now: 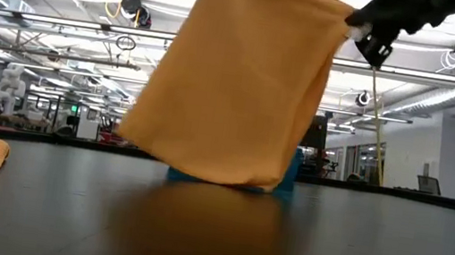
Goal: Fold microfiber towels
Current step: Fold the right orange microfiber towel, then put the folded orange microfiber towel into the blue bin
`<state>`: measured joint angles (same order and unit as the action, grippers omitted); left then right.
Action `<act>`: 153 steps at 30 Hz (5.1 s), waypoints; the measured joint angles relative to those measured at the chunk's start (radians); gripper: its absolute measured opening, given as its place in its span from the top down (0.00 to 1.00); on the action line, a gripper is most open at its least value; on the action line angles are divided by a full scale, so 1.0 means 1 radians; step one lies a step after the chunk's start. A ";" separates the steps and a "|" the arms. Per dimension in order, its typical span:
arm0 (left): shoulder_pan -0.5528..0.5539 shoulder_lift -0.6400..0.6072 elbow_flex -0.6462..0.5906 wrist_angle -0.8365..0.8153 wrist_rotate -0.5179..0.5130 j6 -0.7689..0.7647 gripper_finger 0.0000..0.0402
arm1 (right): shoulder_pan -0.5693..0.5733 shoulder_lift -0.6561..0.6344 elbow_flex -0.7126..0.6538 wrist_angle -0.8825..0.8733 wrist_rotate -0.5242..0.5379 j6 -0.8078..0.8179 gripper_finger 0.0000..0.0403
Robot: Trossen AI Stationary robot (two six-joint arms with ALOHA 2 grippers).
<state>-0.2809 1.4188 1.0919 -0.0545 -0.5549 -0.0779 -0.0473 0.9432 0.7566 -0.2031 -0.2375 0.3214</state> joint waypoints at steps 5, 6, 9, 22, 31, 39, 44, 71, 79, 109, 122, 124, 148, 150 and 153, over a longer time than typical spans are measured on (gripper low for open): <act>-0.073 -0.021 -0.041 0.082 0.003 -0.041 0.99 | 0.041 0.000 0.026 0.017 -0.112 0.054 1.00; -0.090 -0.031 -0.041 0.088 0.004 -0.040 0.99 | 0.056 0.001 0.036 0.031 -0.129 0.062 1.00; -0.128 -0.048 -0.037 0.141 0.017 -0.018 0.99 | 0.095 0.000 0.065 0.072 -0.160 0.092 1.00; -0.095 -0.051 -0.054 0.091 0.035 -0.217 0.99 | 0.069 0.058 0.117 -0.076 -0.115 0.238 1.00; 0.086 -0.050 -0.338 0.288 0.129 -0.361 0.99 | -0.045 0.273 0.102 -0.157 -0.010 0.209 1.00; 0.255 -0.050 -0.507 0.418 0.166 -0.200 0.99 | -0.128 0.411 0.102 -0.030 0.081 0.076 1.00; 0.349 -0.050 -0.556 0.487 0.225 -0.128 0.99 | -0.152 0.445 0.102 0.024 0.137 0.005 1.00; 0.176 -0.050 -0.808 0.786 0.388 0.200 0.99 | 0.123 0.589 0.016 0.329 0.163 -0.125 1.00; 0.101 -0.050 -0.808 0.736 0.371 0.200 0.99 | 0.149 0.676 0.008 0.435 0.103 -0.125 1.00; 0.010 -0.037 -0.809 0.654 0.379 0.155 0.58 | 0.220 0.721 0.006 0.458 -0.029 -0.125 0.66; 0.012 -0.283 -0.808 0.507 0.382 0.113 0.59 | 0.171 0.540 -0.023 0.356 0.083 -0.113 0.66; 0.024 -0.290 -0.807 0.495 0.338 0.099 0.60 | 0.136 0.551 -0.036 0.372 0.098 -0.081 0.66; 0.342 0.076 -0.749 0.711 0.771 -0.031 0.73 | -0.103 0.864 -0.061 0.672 -0.165 0.132 0.33; 0.342 0.086 -0.738 0.709 0.768 -0.031 0.73 | -0.102 0.862 -0.061 0.676 -0.164 0.131 0.36; 0.342 0.087 -0.725 0.710 0.767 -0.031 0.73 | -0.102 0.860 -0.062 0.674 -0.160 0.107 0.44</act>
<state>0.0616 1.5063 0.3671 0.6554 0.2123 -0.1087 -0.1493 1.8034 0.6949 0.4713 -0.3977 0.4282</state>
